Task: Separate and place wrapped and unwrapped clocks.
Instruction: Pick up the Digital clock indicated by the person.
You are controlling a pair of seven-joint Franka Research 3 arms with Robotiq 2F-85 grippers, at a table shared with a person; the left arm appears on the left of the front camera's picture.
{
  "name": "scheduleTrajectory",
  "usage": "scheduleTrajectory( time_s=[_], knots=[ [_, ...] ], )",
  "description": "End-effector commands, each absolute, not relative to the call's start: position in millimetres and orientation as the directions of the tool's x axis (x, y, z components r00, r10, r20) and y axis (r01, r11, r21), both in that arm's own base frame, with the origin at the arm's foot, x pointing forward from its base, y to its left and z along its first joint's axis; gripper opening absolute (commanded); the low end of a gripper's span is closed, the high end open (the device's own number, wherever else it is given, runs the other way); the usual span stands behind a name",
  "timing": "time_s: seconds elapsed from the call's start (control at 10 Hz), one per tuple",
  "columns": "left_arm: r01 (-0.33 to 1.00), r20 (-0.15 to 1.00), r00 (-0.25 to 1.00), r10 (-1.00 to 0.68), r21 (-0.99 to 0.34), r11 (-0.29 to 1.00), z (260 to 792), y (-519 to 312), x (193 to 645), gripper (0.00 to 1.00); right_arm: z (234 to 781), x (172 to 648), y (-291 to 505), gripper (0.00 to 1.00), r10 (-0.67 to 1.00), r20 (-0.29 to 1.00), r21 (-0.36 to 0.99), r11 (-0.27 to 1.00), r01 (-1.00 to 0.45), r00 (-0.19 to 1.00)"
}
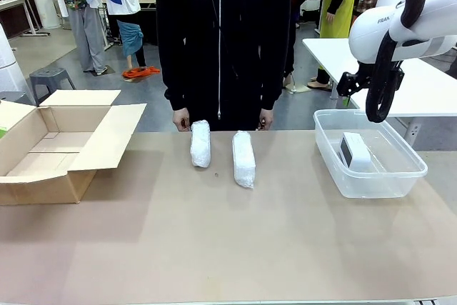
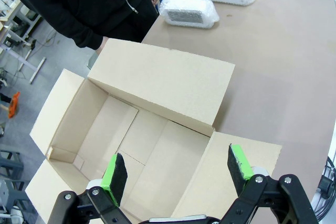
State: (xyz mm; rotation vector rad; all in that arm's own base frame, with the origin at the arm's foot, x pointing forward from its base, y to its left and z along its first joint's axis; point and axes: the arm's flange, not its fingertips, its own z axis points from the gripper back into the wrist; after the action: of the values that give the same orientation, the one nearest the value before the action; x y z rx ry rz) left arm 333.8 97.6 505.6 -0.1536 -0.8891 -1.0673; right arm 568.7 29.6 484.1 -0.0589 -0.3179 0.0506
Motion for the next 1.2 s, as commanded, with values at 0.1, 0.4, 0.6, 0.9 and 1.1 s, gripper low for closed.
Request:
scheduleTrajectory(
  time_s=[0.1,0.4,0.6,0.9,1.1],
  knots=[
    [0.818,0.705,0.16,-0.691,0.298,0.493,503.3,99.9,335.5,1.0,486.2,558.9,5.2,1.0,0.161,0.303,-0.027,0.987,-0.161,0.939],
    [0.818,0.705,0.16,-0.691,0.298,0.493,503.3,99.9,335.5,1.0,488.7,555.2,-26.7,1.0,0.34,0.313,0.126,0.91,-0.394,0.887],
    [0.818,0.705,0.16,-0.691,0.298,0.493,503.3,99.9,335.5,1.0,493.5,548.1,-45.7,1.0,0.424,0.364,0.24,0.818,-0.523,0.829],
    [0.818,0.705,0.16,-0.691,0.298,0.493,503.3,99.9,335.5,1.0,495.0,542.1,-79.3,1.0,0.563,0.502,0.284,0.61,-0.74,0.657],
    [0.818,0.705,0.16,-0.691,0.298,0.493,503.3,99.9,335.5,1.0,496.1,537.8,-93.5,1.0,0.659,0.563,0.192,0.483,-0.854,0.499]
  ],
)
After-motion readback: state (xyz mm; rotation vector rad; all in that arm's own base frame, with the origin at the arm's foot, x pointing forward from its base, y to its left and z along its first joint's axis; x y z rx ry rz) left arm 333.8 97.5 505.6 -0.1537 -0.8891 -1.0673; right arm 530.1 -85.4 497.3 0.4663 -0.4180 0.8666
